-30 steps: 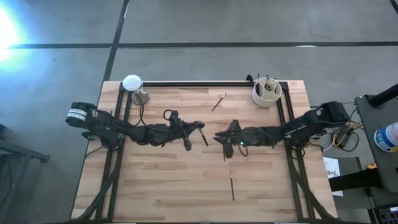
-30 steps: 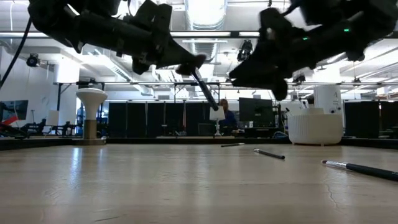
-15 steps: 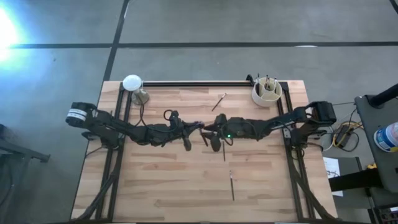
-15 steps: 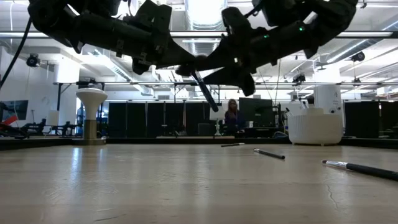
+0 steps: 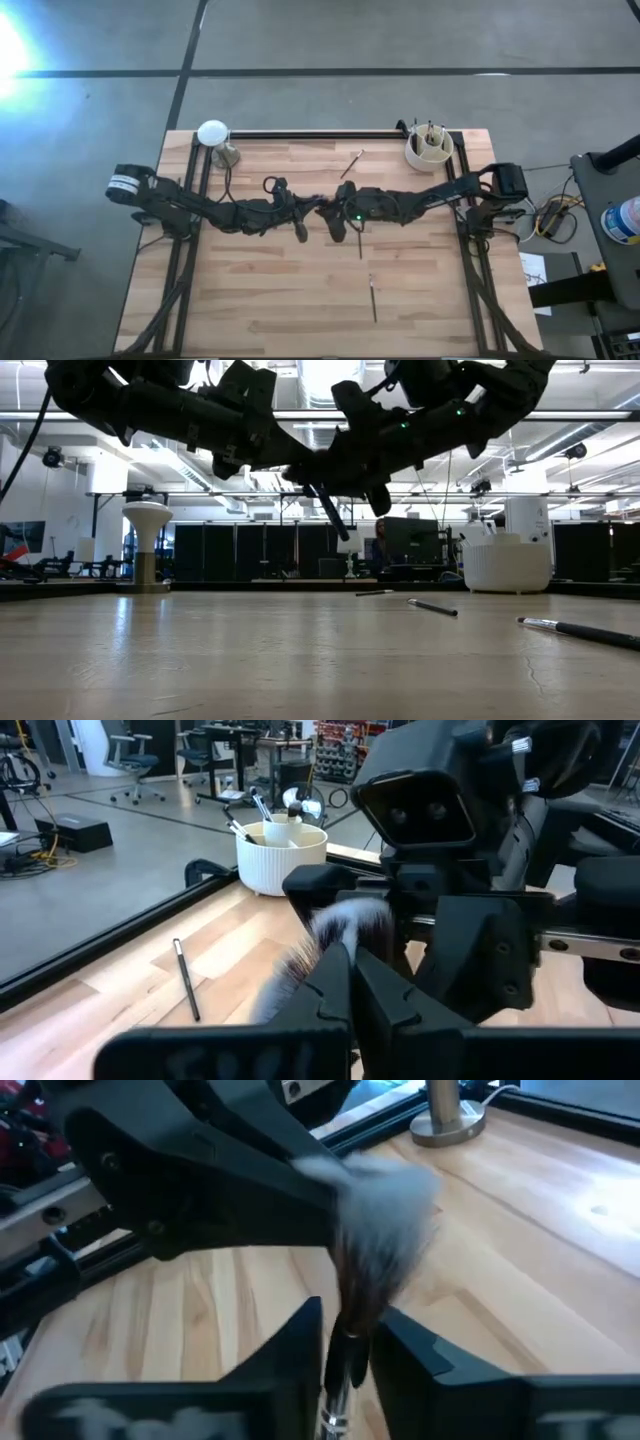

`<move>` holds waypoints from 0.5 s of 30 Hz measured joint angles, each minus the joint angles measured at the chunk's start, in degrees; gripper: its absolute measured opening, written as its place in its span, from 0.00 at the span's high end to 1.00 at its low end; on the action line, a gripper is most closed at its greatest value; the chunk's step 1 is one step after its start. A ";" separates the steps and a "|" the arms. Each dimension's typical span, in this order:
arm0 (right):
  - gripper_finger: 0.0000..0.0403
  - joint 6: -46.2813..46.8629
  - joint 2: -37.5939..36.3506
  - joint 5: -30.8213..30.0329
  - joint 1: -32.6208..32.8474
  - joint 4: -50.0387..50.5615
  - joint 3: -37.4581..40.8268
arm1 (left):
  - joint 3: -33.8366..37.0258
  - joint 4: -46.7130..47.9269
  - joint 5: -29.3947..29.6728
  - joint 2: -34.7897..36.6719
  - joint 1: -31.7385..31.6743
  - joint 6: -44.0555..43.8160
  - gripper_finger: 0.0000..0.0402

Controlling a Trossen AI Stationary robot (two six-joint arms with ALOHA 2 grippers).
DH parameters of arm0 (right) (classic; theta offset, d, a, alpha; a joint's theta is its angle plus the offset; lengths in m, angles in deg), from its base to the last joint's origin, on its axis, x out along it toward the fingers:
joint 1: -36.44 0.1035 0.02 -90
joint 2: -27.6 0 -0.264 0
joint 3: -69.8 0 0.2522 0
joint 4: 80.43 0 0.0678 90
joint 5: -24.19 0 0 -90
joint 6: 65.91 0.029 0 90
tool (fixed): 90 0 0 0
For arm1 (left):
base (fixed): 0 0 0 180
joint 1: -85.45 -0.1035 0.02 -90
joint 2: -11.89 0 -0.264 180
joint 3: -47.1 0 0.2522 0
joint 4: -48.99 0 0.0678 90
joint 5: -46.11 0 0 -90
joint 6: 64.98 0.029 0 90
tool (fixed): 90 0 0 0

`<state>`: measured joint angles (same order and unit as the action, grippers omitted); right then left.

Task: Pick & Place Makeup Brushes
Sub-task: Put the black highlighter brush into the white makeup holder

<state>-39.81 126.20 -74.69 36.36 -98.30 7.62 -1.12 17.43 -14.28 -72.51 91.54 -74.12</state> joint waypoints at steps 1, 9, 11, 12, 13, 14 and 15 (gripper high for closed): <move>0.87 -0.28 -0.18 0.00 0.01 0.06 0.04 | 0.00 -0.02 0.00 0.00 0.00 -0.34 1.00; 0.91 -3.54 -2.12 -1.70 0.02 0.15 0.99 | 0.58 0.27 0.53 1.28 -0.29 -2.67 0.90; 0.91 -4.24 -3.47 -2.91 -0.09 0.34 1.95 | 1.47 0.06 0.48 2.59 -0.57 -2.66 0.87; 0.91 -4.61 -4.41 -3.46 -0.16 0.81 2.47 | 2.14 -0.09 0.48 3.32 -0.82 -2.66 0.86; 0.91 -5.14 -5.67 -4.15 -0.26 1.60 3.13 | 2.89 -0.42 0.48 4.14 -1.18 -2.63 0.85; 0.91 -5.63 -7.06 -5.09 -0.31 2.72 3.89 | 3.92 -1.10 0.47 5.00 -1.56 -2.70 0.85; 0.91 -6.13 -8.46 -6.39 -0.31 3.82 4.50 | 5.07 -2.06 0.06 5.89 -1.92 -2.72 0.85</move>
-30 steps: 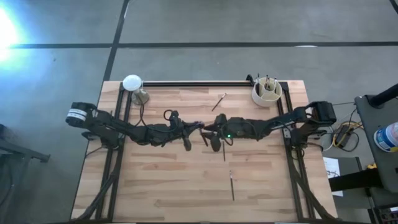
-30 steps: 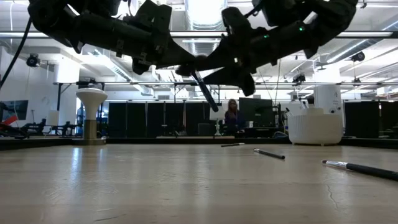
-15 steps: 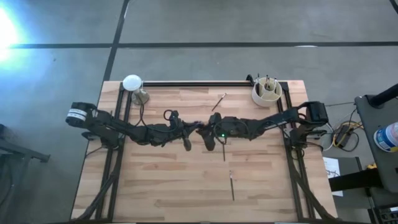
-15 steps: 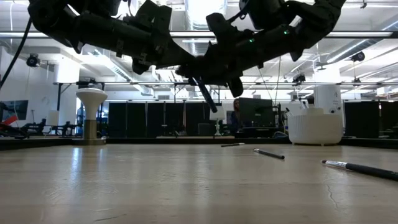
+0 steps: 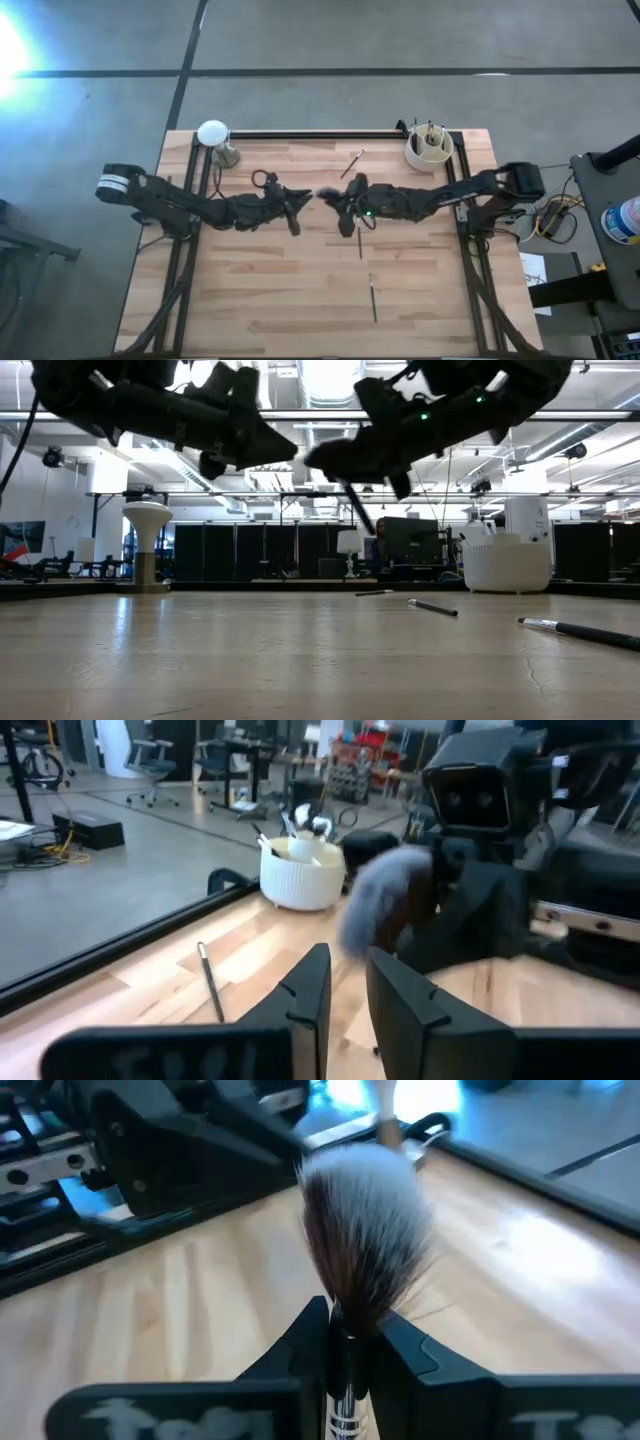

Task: Pick & Place Makeup Brushes
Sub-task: Put the black highlighter brush into the white makeup holder

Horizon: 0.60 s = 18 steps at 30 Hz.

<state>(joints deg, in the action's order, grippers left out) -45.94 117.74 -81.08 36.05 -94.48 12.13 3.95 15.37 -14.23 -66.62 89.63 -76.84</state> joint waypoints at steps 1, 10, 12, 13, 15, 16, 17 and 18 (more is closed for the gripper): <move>0.91 -0.55 -1.71 -1.41 -0.02 1.25 0.62 | 1.36 -1.65 -0.66 0.76 -0.40 -0.04 0.85; 0.91 -5.04 -24.92 -20.00 -0.52 18.34 8.55 | 12.16 -17.77 -7.21 4.05 -4.72 -0.90 0.90; 0.91 -6.31 -30.35 -23.36 -1.84 22.60 9.18 | 13.00 -18.19 -7.85 3.93 -5.30 -1.32 0.91; 0.91 -7.35 -33.08 -24.36 -3.13 25.07 9.57 | 12.87 -18.55 -8.08 3.70 -5.45 -1.34 0.91; 0.91 -8.71 -37.41 -25.20 -6.26 28.29 9.90 | 12.94 -18.43 -8.36 3.41 -5.63 -1.35 0.92; 0.91 -9.66 -39.39 -25.20 -8.48 29.22 10.07 | 12.76 -18.36 -8.70 3.16 -5.69 -1.32 0.93; 0.91 -10.76 -41.27 -25.18 -10.72 30.78 10.45 | 12.53 -18.18 -9.12 2.90 -5.69 -1.28 0.93; 0.91 -11.76 -42.72 -25.22 -13.06 31.51 10.65 | 12.46 -18.15 -9.34 2.76 -5.69 -1.28 0.94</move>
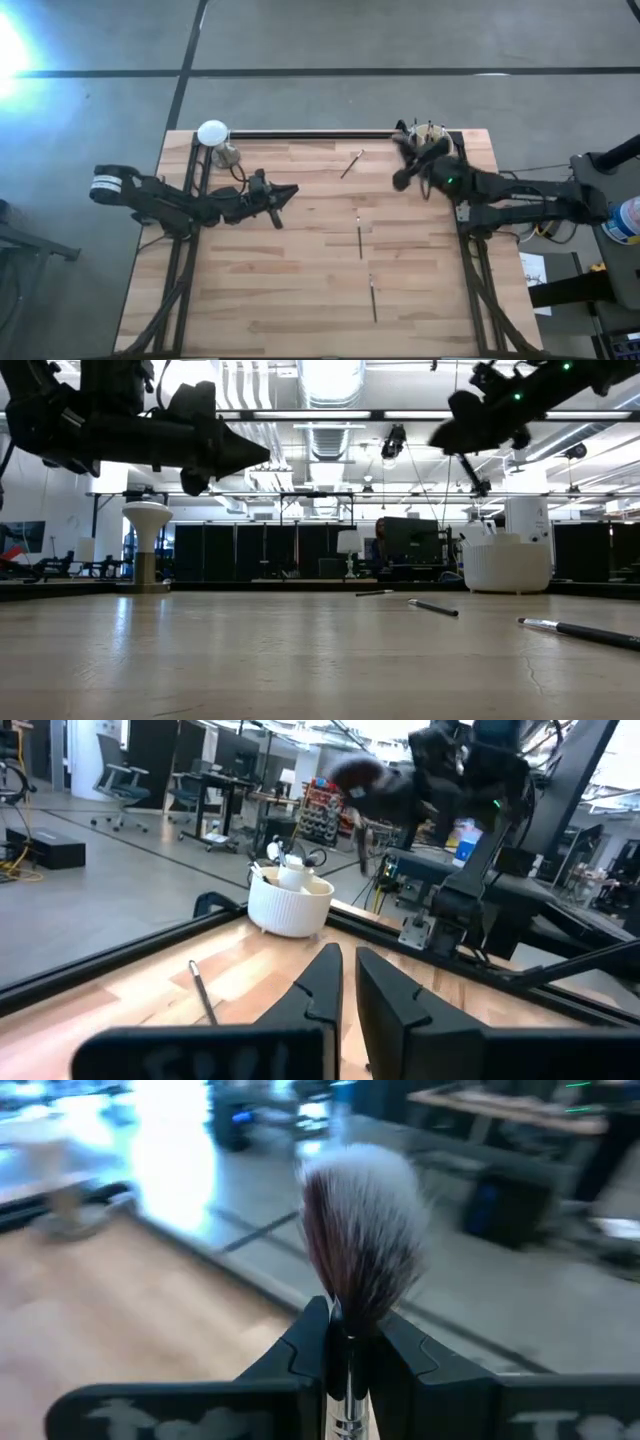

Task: Pick & Place Makeup Brushes
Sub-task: Put the black highlighter brush into the white makeup holder

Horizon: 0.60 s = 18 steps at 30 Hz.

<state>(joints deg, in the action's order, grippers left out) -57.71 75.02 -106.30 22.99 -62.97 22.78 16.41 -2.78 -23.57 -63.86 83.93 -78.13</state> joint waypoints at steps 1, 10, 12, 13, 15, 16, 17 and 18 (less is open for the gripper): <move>0.91 -0.84 -1.18 0.17 -2.55 -0.39 0.14 | -0.07 0.10 -0.05 -0.14 0.00 0.00 0.94; 0.91 -5.54 -0.70 3.28 -24.41 -2.40 1.35 | -0.52 0.00 -0.35 -1.47 -0.28 0.24 0.95; 0.91 -6.32 1.17 3.42 -27.25 -4.31 1.36 | -0.52 0.04 -0.36 -1.48 -0.28 0.28 0.95; 0.91 -6.99 2.17 3.42 -28.49 -5.37 1.36 | -0.52 0.04 -0.35 -1.48 -0.28 0.27 0.95; 0.91 -8.21 3.99 3.12 -30.43 -7.28 1.36 | -0.52 0.15 -0.35 -1.48 -0.28 0.42 0.95; 0.91 -8.81 4.86 2.85 -31.25 -7.95 1.36 | -0.52 0.29 -0.35 -1.48 -0.28 0.42 0.95; 0.91 -9.31 5.68 2.05 -31.55 -8.97 1.36 | -0.52 0.52 -0.35 -1.48 -0.28 0.44 0.95; 0.91 -9.83 6.49 1.08 -31.56 -9.69 1.36 | -0.52 0.65 -0.35 -1.48 -0.28 0.48 0.95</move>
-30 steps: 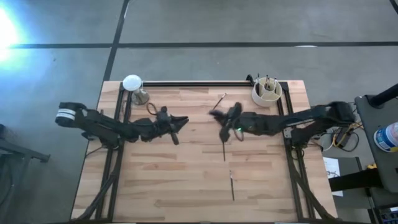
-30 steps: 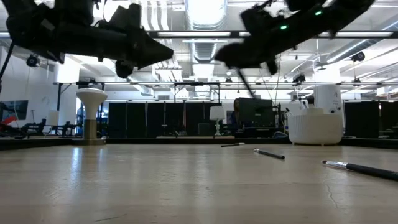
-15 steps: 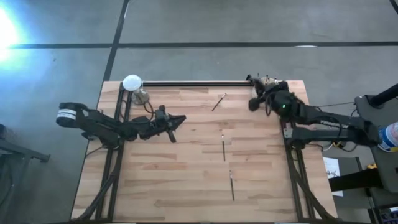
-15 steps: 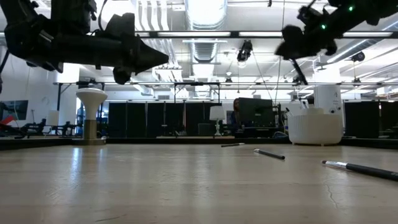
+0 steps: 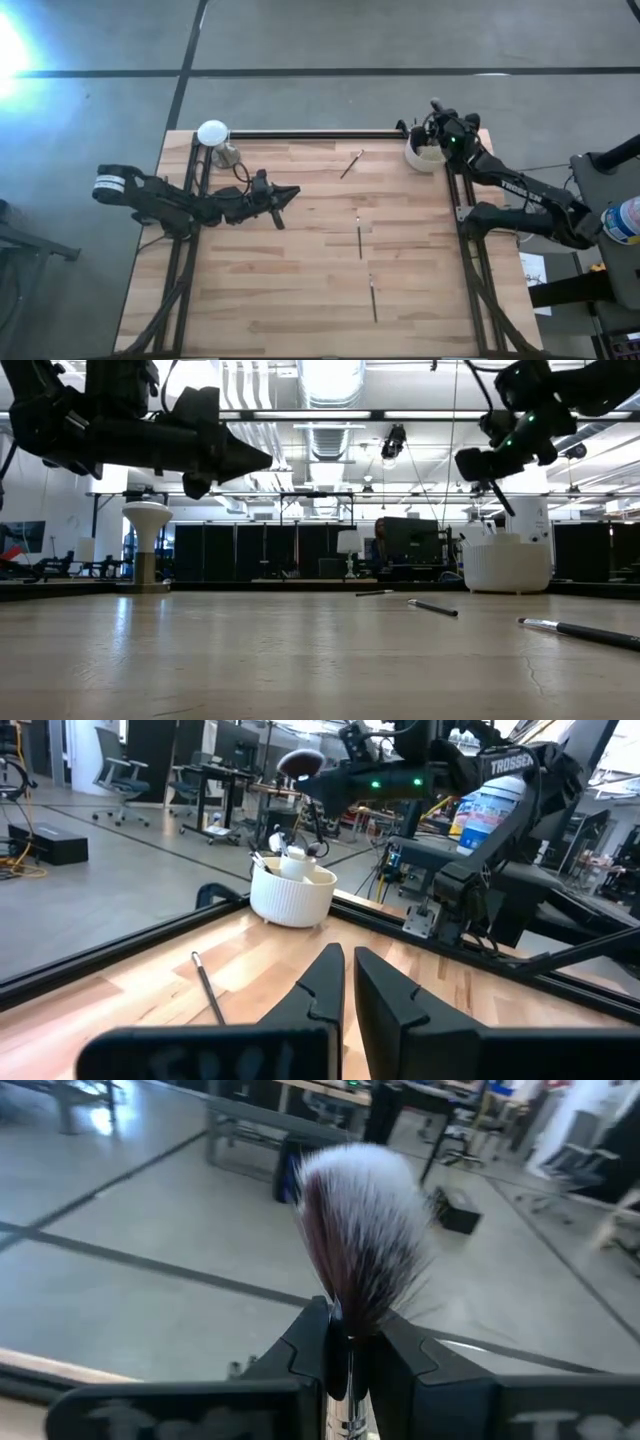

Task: Pick & Place Makeup Brushes
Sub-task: Put the black highlighter brush into the white makeup holder

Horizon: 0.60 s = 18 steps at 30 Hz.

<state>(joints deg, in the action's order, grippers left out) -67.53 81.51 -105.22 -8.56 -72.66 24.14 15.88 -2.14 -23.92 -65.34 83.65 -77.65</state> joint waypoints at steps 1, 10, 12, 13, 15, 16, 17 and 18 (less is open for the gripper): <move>0.91 -0.56 0.91 -1.09 0.08 -0.73 0.00 | 0.00 0.19 0.00 0.00 0.00 0.13 0.95; 0.91 -5.27 8.64 -11.46 0.79 -5.24 0.00 | 0.00 1.35 0.00 0.00 0.00 0.33 0.95; 0.91 -5.92 9.98 -13.05 0.79 -6.64 0.11 | 0.00 1.48 0.00 0.00 0.00 0.33 0.95; 0.91 -6.09 10.47 -13.67 0.77 -6.77 0.13 | 0.00 1.49 0.00 0.00 0.01 0.33 0.95; 0.91 -6.11 11.36 -14.89 0.75 -6.82 0.20 | 0.00 1.54 0.00 0.00 0.00 0.31 0.95; 0.91 -6.11 11.70 -15.14 0.75 -6.89 0.20 | 0.00 1.58 0.00 0.00 0.00 0.31 0.95; 0.91 -6.09 12.04 -15.47 0.75 -6.87 0.22 | 0.00 1.62 0.00 0.00 0.00 0.33 0.95; 0.91 -6.11 12.45 -15.93 0.75 -7.07 0.22 | 0.00 1.62 0.00 0.00 0.00 0.31 0.95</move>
<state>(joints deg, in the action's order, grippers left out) -73.65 93.96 -121.15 -7.81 -79.73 24.35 15.88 -0.52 -23.92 -65.34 83.65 -77.34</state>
